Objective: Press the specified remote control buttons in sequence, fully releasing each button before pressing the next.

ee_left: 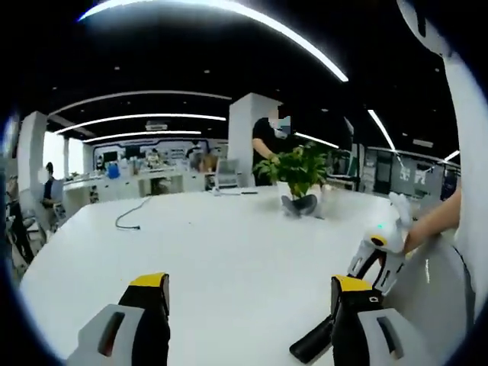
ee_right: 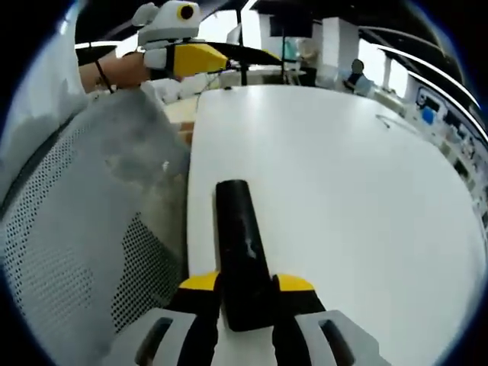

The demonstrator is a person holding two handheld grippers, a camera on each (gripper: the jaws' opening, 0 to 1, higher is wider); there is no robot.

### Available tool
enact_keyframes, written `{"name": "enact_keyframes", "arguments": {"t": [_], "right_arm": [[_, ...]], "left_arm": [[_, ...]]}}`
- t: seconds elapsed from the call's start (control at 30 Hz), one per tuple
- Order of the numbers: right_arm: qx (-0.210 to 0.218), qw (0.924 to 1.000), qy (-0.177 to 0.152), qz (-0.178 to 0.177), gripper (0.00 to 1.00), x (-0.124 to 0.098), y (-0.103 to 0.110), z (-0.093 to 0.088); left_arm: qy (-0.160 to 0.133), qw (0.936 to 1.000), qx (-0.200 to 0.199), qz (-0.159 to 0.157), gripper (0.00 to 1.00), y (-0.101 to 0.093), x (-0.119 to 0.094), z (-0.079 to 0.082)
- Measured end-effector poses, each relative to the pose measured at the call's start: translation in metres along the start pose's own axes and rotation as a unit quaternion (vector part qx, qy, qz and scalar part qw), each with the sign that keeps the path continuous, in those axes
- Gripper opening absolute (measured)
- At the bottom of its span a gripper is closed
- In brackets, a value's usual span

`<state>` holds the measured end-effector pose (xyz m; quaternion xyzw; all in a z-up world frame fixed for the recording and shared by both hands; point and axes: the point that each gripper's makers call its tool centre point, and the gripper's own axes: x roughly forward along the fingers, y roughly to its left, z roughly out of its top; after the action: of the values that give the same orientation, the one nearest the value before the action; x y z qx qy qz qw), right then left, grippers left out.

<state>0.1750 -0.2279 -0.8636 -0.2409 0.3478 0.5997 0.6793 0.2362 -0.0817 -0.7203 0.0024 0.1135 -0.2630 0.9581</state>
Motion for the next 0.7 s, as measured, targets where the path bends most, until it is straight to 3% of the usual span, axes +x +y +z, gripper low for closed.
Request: {"name": "enact_keyframes", "arguments": {"t": [0.07,0.2,0.27,0.43,0.7], "right_arm": [[0.014,0.9999,-0.003,0.005,0.26,-0.001,0.001,0.000],[0.015,0.9999,0.004,0.003,0.26,-0.002,0.002,-0.002],[0.006,0.9999,0.014,-0.002,0.25,-0.004,0.000,-0.005],[-0.004,0.9998,0.019,-0.002,0.23,-0.007,0.000,-0.008],[-0.043,0.9984,0.036,-0.001,0.22,-0.005,0.001,-0.011]], "left_arm": [[-0.028,0.9984,-0.030,0.038,0.92,0.012,-0.008,0.007],[-0.086,0.9906,-0.070,0.079,1.00,0.022,-0.018,0.020],[-0.088,0.9893,-0.073,0.091,1.00,0.023,-0.020,0.020],[-0.086,0.9881,-0.029,0.124,0.99,0.028,-0.022,0.018],[-0.078,0.9887,-0.021,0.126,0.97,0.028,-0.021,0.014]]}}
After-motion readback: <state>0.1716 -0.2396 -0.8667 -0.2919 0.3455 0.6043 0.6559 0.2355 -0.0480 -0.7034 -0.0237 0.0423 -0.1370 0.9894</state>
